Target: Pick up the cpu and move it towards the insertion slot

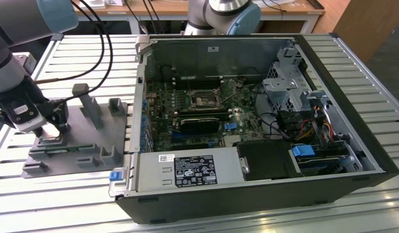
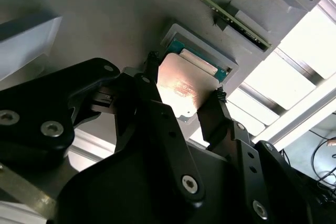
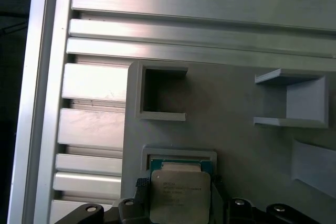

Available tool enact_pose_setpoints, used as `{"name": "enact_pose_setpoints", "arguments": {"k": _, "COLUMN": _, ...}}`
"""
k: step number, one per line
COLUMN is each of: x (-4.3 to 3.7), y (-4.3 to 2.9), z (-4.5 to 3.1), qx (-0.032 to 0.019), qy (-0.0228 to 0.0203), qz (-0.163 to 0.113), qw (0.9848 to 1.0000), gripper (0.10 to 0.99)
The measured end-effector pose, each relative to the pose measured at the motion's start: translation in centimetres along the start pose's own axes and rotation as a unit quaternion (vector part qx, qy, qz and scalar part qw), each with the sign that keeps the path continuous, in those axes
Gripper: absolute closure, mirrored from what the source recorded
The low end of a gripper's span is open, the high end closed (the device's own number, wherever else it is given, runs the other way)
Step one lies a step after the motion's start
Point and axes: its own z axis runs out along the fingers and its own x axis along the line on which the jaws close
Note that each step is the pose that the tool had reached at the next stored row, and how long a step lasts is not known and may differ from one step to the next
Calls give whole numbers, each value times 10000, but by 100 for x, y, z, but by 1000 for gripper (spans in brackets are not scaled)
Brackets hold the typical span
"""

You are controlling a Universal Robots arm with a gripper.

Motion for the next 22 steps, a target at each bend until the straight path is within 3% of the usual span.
{"name": "enact_pose_setpoints", "arguments": {"k": 19, "x": 0, "y": 2, "z": -42, "qx": 0, "qy": 0, "qz": 0, "qw": 10000, "gripper": 537}}
{"name": "enact_pose_setpoints", "arguments": {"k": 21, "x": 0, "y": 4, "z": -114, "qx": 0, "qy": 0, "qz": 0, "qw": 10000, "gripper": 537}}
{"name": "enact_pose_setpoints", "arguments": {"k": 22, "x": 0, "y": 4, "z": -115, "qx": 0, "qy": 0, "qz": 0, "qw": 10000, "gripper": 537}}
